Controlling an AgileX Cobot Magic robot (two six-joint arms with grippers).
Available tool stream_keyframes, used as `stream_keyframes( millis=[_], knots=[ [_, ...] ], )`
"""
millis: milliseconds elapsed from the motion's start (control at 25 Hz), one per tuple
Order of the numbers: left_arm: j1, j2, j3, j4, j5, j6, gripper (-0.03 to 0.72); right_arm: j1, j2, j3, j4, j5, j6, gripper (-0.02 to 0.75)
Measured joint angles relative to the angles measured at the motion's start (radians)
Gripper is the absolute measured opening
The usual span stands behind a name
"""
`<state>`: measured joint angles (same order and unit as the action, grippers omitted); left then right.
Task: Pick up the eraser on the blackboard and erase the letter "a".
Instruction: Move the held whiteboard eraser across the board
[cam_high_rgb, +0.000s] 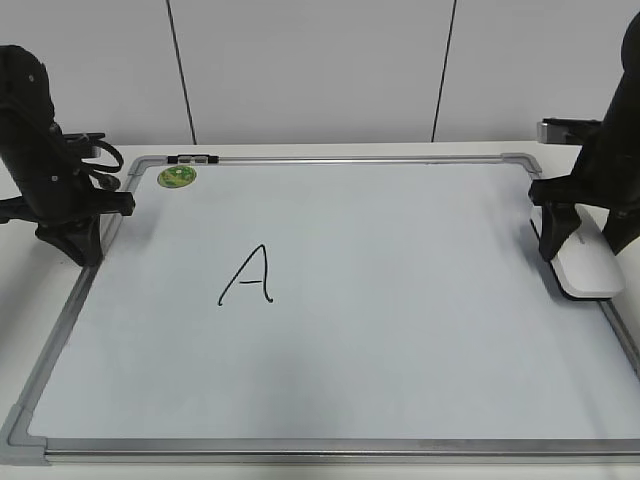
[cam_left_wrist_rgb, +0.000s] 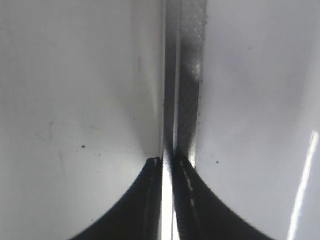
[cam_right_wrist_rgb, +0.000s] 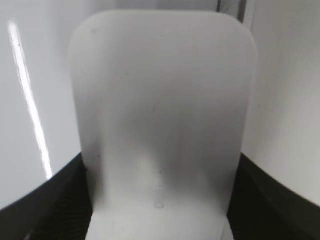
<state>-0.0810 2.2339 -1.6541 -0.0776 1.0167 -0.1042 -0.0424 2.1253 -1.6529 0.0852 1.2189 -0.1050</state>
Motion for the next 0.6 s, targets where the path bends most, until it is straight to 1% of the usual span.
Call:
stream_keyframes(
  millis=[600],
  knots=[
    [0.000,0.000,0.000,0.000,0.000,0.000,0.064,-0.001,0.000,0.000,0.006,-0.017,0.000,0.522]
  ],
)
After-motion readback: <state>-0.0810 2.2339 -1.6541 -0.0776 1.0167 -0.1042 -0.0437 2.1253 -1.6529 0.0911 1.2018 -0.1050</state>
